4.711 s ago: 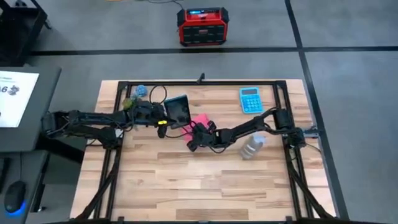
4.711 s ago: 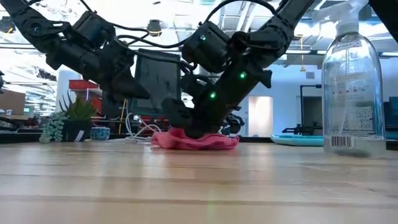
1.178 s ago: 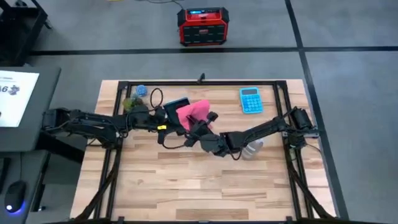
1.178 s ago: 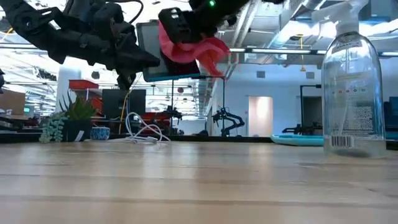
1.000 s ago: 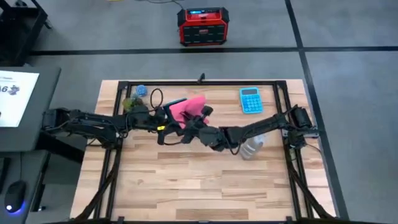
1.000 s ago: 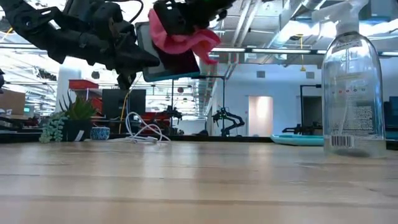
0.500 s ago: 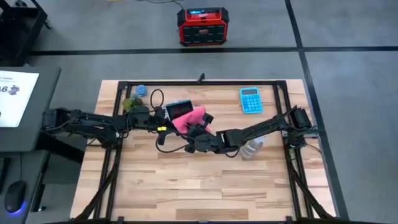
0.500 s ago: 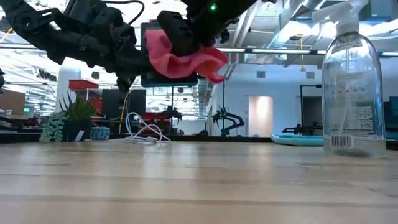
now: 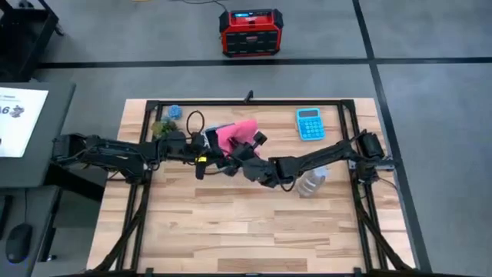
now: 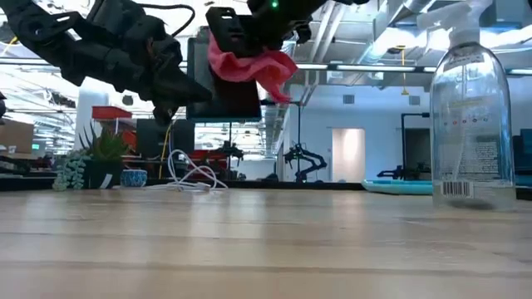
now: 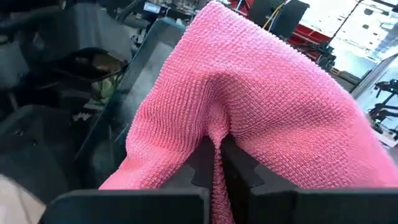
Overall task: Apply microfiber cloth
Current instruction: Wipe the front of the cellphone with the pink microfiber cloth
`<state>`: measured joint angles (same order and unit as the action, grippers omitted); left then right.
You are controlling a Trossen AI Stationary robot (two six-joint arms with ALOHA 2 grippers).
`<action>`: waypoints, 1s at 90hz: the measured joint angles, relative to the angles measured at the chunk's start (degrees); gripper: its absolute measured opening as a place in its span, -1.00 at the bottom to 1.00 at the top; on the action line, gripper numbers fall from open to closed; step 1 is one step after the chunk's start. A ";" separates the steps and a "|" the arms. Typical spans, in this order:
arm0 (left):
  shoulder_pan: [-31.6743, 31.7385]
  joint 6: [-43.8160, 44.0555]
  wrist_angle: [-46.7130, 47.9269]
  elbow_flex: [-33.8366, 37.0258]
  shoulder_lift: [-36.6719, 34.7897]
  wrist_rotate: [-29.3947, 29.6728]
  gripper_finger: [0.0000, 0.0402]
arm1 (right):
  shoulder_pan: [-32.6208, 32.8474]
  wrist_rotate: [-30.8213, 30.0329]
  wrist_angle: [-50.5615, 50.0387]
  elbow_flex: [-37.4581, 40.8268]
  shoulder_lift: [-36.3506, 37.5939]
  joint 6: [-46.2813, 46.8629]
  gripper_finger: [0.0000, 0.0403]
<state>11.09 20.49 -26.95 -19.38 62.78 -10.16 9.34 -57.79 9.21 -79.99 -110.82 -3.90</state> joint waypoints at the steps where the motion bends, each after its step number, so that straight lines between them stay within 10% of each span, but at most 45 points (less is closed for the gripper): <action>1: 0.00 -0.03 -0.01 0.00 0.00 0.00 -0.94 | 0.13 0.28 -0.98 0.00 0.01 0.80 -1.00; 17: 0.00 -0.13 -0.98 0.00 0.00 0.19 -0.94 | 2.07 6.48 -12.93 0.02 -0.03 7.81 -1.00; 35: 0.00 0.13 -1.70 -0.02 -0.02 0.33 -0.94 | 1.56 13.89 -4.74 0.02 -0.12 -1.00 -1.00; 70: 0.11 2.18 -2.23 -0.02 -0.02 1.49 -0.94 | -4.85 6.53 10.84 -1.84 -0.05 -11.56 -1.00; 90: -0.11 1.51 -2.44 0.04 0.02 -0.30 -0.94 | -3.50 22.54 1.83 -1.86 0.02 -8.17 -1.00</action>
<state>10.98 22.00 -29.39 -19.33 62.81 -10.46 5.84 -35.25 11.04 -81.84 -110.80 -12.08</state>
